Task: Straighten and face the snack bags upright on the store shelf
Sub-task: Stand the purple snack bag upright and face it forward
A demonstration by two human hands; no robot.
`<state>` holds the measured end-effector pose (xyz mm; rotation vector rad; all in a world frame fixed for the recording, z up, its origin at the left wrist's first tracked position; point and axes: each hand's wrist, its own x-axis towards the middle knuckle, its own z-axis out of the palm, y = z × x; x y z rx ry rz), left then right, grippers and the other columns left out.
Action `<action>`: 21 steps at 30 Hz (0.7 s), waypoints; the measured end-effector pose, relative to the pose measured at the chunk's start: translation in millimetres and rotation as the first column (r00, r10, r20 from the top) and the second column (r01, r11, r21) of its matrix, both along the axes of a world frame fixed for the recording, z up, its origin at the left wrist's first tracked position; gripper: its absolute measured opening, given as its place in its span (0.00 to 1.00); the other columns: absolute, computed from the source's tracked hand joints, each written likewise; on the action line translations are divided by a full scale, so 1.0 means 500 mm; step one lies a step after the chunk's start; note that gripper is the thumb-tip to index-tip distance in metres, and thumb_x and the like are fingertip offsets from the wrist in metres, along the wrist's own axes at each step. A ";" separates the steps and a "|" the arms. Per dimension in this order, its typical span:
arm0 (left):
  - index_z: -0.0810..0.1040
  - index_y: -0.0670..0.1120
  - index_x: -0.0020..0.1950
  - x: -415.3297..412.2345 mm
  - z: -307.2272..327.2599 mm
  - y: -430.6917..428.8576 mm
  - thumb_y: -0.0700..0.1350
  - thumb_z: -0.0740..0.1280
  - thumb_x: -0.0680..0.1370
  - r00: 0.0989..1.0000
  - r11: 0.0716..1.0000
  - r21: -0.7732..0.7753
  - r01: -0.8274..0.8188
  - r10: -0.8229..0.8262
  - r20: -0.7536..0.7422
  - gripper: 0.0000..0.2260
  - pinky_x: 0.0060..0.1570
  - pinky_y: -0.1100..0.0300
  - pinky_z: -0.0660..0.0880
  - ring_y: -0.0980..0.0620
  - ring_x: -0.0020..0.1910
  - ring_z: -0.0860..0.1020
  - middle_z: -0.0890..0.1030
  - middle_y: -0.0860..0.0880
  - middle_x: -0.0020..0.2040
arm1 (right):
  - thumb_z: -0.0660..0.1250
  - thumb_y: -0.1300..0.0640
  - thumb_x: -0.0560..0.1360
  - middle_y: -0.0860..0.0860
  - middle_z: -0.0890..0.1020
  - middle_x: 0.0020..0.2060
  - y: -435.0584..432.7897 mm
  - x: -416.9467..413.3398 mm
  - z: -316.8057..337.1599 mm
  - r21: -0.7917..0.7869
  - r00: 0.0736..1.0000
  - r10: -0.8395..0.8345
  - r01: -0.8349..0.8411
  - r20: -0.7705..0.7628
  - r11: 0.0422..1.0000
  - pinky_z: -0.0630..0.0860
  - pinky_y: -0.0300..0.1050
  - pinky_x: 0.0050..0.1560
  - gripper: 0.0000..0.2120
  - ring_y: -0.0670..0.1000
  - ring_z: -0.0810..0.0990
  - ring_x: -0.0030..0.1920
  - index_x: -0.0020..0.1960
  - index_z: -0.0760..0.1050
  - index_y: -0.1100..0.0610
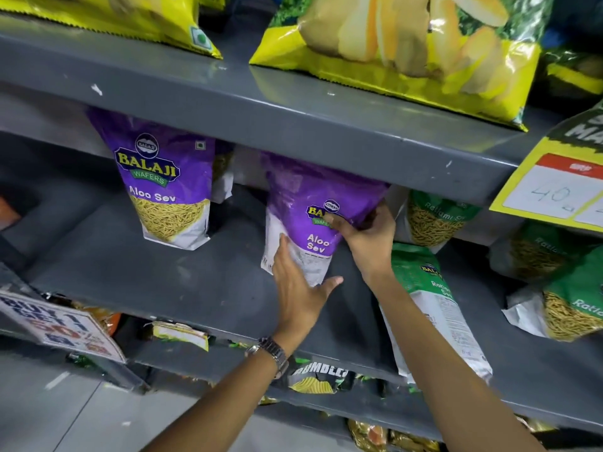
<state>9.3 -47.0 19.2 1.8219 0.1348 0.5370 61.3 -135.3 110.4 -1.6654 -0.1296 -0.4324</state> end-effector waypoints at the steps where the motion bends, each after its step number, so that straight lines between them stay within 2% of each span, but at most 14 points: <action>1: 0.51 0.38 0.74 0.005 0.000 0.001 0.50 0.81 0.59 1.000 1.000 0.009 0.024 -0.024 0.002 0.54 0.66 0.78 0.45 0.61 0.68 0.55 0.58 0.49 0.70 | 0.80 0.59 0.57 0.51 0.82 0.39 0.004 -0.011 -0.001 -0.005 1.000 -0.008 0.008 0.016 1.000 0.79 0.46 0.42 0.21 0.47 0.80 0.38 0.44 0.73 0.51; 3: 0.46 0.44 0.75 0.019 -0.004 0.009 0.54 0.80 0.57 0.998 0.998 -0.016 0.063 -0.063 -0.009 0.58 0.69 0.75 0.50 0.60 0.70 0.55 0.58 0.49 0.73 | 0.80 0.57 0.57 0.54 0.82 0.40 0.013 -0.031 -0.005 -0.024 1.000 0.010 -0.010 0.016 1.000 0.80 0.50 0.44 0.20 0.52 0.82 0.40 0.42 0.73 0.49; 5: 0.40 0.56 0.74 0.037 -0.011 0.019 0.62 0.76 0.56 0.997 0.996 -0.072 0.051 -0.055 -0.054 0.58 0.72 0.56 0.62 0.50 0.73 0.62 0.62 0.46 0.75 | 0.80 0.57 0.57 0.58 0.82 0.43 0.024 -0.046 -0.007 -0.060 0.998 0.057 -0.057 -0.002 0.997 0.80 0.53 0.44 0.19 0.58 0.82 0.44 0.40 0.72 0.47; 6: 0.40 0.60 0.73 0.044 -0.010 0.023 0.64 0.76 0.56 0.997 0.994 -0.105 0.034 -0.042 -0.072 0.58 0.68 0.47 0.68 0.48 0.72 0.66 0.64 0.46 0.74 | 0.80 0.58 0.58 0.58 0.82 0.43 0.028 -0.050 -0.005 -0.065 0.996 0.085 -0.087 -0.023 0.994 0.80 0.52 0.43 0.19 0.58 0.82 0.44 0.40 0.72 0.47; 7: 0.40 0.59 0.73 0.048 -0.006 0.028 0.64 0.76 0.56 0.996 0.992 -0.124 0.019 -0.029 -0.082 0.58 0.65 0.44 0.71 0.47 0.70 0.68 0.66 0.46 0.73 | 0.80 0.61 0.59 0.57 0.82 0.44 0.031 -0.052 -0.003 -0.065 0.992 0.117 -0.120 -0.043 0.991 0.80 0.49 0.40 0.20 0.56 0.82 0.44 0.41 0.72 0.48; 10: 0.45 0.50 0.75 0.058 0.004 0.045 0.57 0.78 0.58 0.995 0.995 -0.101 -0.027 0.016 -0.103 0.57 0.63 0.47 0.72 0.47 0.69 0.70 0.67 0.46 0.73 | 0.77 0.66 0.61 0.51 0.82 0.42 0.029 -0.054 0.009 -0.024 0.967 0.248 -0.249 -0.059 0.968 0.79 0.38 0.36 0.17 0.48 0.82 0.43 0.43 0.74 0.53; 12: 0.50 0.49 0.73 0.067 0.000 0.061 0.56 0.79 0.58 0.993 0.995 -0.100 -0.015 0.003 -0.115 0.53 0.60 0.50 0.73 0.47 0.66 0.73 0.70 0.46 0.70 | 0.75 0.64 0.63 0.48 0.83 0.40 0.023 -0.048 0.013 0.008 0.947 0.311 -0.311 -0.079 0.950 0.79 0.38 0.40 0.13 0.46 0.82 0.42 0.43 0.76 0.54; 14: 0.56 0.49 0.68 0.076 -0.006 0.077 0.55 0.79 0.59 0.990 0.996 -0.088 0.019 -0.031 -0.135 0.46 0.57 0.52 0.75 0.47 0.61 0.76 0.74 0.48 0.65 | 0.74 0.64 0.66 0.47 0.83 0.36 0.017 -0.034 0.014 0.011 0.961 0.267 -0.267 -0.077 0.964 0.78 0.38 0.40 0.10 0.45 0.81 0.38 0.41 0.75 0.54; 16: 0.60 0.46 0.64 0.086 -0.008 0.091 0.52 0.80 0.59 0.987 0.996 -0.060 0.062 -0.070 -0.142 0.41 0.56 0.53 0.74 0.46 0.60 0.75 0.74 0.49 0.60 | 0.73 0.67 0.67 0.49 0.78 0.34 0.020 -0.017 0.024 0.039 0.990 0.132 -0.131 -0.037 0.991 0.75 0.34 0.38 0.11 0.40 0.79 0.34 0.41 0.72 0.58; 18: 0.64 0.44 0.63 0.093 -0.001 0.108 0.55 0.78 0.57 0.990 0.997 0.001 0.078 -0.077 -0.115 0.41 0.58 0.55 0.70 0.47 0.61 0.72 0.71 0.47 0.59 | 0.72 0.73 0.66 0.47 0.74 0.36 0.025 -0.002 0.046 0.120 0.998 0.062 -0.058 -0.022 0.991 0.72 0.26 0.35 0.16 0.33 0.78 0.32 0.43 0.69 0.58; 19: 0.67 0.42 0.63 0.100 0.000 0.120 0.60 0.76 0.55 0.993 0.995 0.068 0.079 -0.072 -0.093 0.42 0.58 0.55 0.68 0.47 0.60 0.69 0.70 0.44 0.59 | 0.70 0.76 0.65 0.45 0.74 0.37 0.028 0.002 0.060 0.140 0.997 0.073 -0.067 -0.037 0.988 0.71 0.24 0.34 0.19 0.30 0.77 0.32 0.41 0.69 0.55; 21: 0.71 0.41 0.60 0.120 -0.001 0.153 0.67 0.70 0.52 0.991 0.973 0.202 0.108 -0.089 -0.101 0.44 0.58 0.58 0.63 0.46 0.59 0.66 0.69 0.41 0.59 | 0.69 0.78 0.65 0.43 0.73 0.36 0.023 0.013 0.072 0.127 0.981 0.164 -0.151 -0.105 0.980 0.70 0.22 0.32 0.22 0.31 0.77 0.30 0.37 0.68 0.51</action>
